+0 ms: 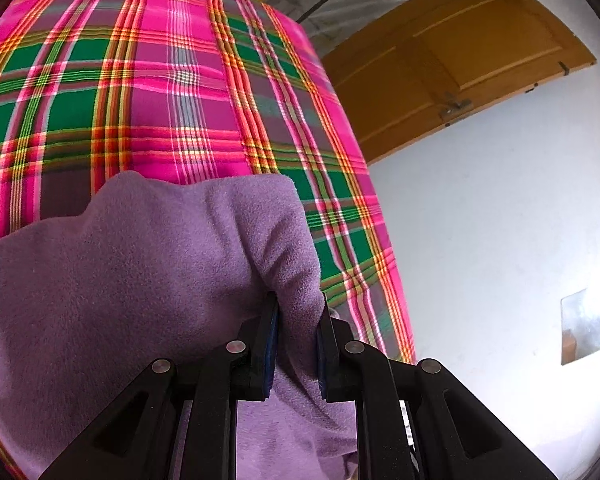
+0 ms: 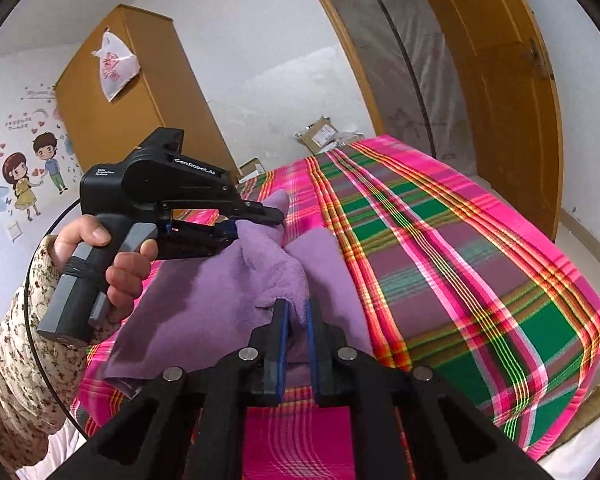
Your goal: Fold clothes
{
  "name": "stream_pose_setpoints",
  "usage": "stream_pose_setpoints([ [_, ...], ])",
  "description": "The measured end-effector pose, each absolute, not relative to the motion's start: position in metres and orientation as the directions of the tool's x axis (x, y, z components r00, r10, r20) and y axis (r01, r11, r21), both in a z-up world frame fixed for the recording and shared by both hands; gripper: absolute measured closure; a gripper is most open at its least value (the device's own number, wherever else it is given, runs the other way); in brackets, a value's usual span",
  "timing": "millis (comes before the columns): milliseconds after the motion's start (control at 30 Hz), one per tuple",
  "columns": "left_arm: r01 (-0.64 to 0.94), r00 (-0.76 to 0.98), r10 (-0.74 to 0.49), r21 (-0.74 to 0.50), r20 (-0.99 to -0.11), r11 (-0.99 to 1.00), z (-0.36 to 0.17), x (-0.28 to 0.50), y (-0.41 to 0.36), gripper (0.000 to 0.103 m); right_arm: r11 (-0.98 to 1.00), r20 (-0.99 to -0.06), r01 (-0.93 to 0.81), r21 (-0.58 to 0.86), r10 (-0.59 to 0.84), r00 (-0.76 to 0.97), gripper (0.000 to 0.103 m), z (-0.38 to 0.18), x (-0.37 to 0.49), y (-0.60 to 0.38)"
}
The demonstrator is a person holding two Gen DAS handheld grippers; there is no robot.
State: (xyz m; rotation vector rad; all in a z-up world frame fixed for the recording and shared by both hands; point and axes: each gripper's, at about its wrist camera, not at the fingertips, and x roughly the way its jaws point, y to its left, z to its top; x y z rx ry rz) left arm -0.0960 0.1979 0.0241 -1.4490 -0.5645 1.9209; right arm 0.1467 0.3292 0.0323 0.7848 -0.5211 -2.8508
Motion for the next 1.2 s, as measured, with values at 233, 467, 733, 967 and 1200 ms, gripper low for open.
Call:
stream_pose_setpoints([
  [233,-0.263,-0.171,0.736,-0.690,-0.655,-0.675,0.031,-0.090,0.194,0.082,-0.924,-0.481,0.038,0.381,-0.233,-0.845,0.094,0.029,0.146,0.334],
  [467,-0.279,-0.227,0.746,-0.692,-0.626,-0.666,0.046,-0.071,0.169,0.082,-0.924,-0.466,0.022,0.381,-0.212,-0.859,0.094,0.033,0.152,0.339],
  [733,-0.268,-0.329,0.706,-0.655,-0.627,-0.706,0.052,-0.036,0.120,0.082,-0.922,-0.450,0.018,0.387,-0.206,-0.869,0.090,0.049,0.143,0.348],
  [967,-0.208,-0.371,0.686,-0.664,-0.626,-0.719,0.037,-0.011,0.082,0.079,-0.878,-0.529,0.034,0.478,-0.319,-0.786,0.067,0.030,0.112,0.353],
  [1200,-0.186,-0.379,0.685,-0.674,-0.622,-0.715,0.024,0.000,0.070,0.079,-0.912,-0.578,0.020,0.409,-0.276,-0.768,0.092,0.024,0.119,0.348],
])
